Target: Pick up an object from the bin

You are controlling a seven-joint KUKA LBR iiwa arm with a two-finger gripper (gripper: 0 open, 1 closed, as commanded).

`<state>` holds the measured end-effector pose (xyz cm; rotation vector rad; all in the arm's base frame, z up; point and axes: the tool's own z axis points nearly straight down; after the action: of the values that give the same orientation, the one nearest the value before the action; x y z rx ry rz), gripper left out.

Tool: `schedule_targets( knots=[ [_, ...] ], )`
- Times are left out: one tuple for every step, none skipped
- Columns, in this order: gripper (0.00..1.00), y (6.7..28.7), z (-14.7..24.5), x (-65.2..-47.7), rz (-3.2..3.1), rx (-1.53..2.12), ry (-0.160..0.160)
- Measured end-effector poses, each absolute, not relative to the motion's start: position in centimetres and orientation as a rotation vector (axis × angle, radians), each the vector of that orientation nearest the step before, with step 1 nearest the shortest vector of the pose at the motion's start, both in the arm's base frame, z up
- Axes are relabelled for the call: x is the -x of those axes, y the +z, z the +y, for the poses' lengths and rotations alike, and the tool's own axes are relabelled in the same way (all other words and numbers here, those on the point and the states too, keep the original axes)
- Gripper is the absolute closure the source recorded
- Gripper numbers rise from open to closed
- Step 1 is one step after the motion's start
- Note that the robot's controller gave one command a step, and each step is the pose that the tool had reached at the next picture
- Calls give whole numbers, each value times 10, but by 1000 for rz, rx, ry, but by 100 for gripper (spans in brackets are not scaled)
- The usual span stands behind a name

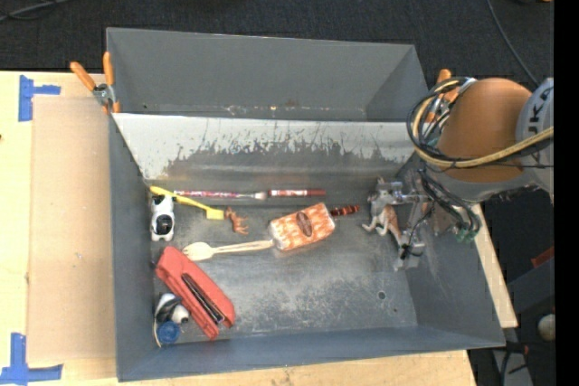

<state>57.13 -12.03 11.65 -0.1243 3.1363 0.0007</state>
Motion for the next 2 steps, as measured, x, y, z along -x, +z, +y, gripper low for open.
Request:
schedule_targets(
  knots=[
    [0,76,-96,-589,3104,445,-4],
    [0,70,-86,-608,3131,247,1]
  ],
)
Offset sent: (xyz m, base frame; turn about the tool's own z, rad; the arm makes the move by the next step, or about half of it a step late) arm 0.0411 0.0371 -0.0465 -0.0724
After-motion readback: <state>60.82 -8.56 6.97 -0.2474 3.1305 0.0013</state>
